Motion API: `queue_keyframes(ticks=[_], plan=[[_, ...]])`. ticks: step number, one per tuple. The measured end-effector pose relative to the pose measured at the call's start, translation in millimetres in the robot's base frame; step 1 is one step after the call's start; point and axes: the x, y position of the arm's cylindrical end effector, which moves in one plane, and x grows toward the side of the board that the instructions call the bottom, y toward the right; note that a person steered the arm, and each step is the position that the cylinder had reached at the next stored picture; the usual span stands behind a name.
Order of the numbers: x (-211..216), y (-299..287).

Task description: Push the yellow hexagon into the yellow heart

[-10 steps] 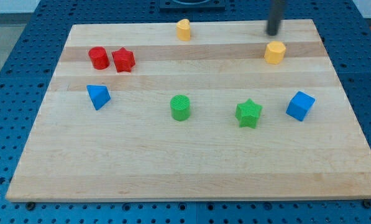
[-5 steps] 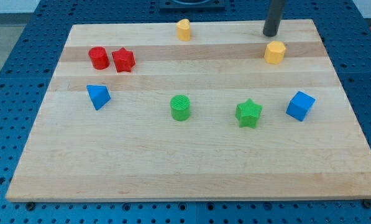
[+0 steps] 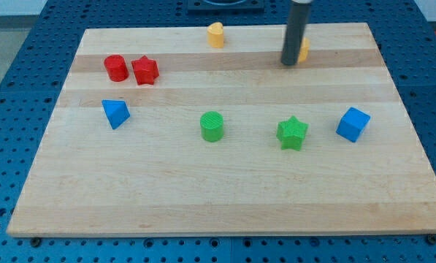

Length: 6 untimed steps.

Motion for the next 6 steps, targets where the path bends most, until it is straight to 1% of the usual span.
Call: queue_keyframes(ticks=[1, 2, 3, 4, 5, 6], plan=[[15.4, -5.4], [50.2, -3.2], [47.7, 21.0], [22.3, 32.4], [-11.7, 13.3], [-23.0, -4.8]])
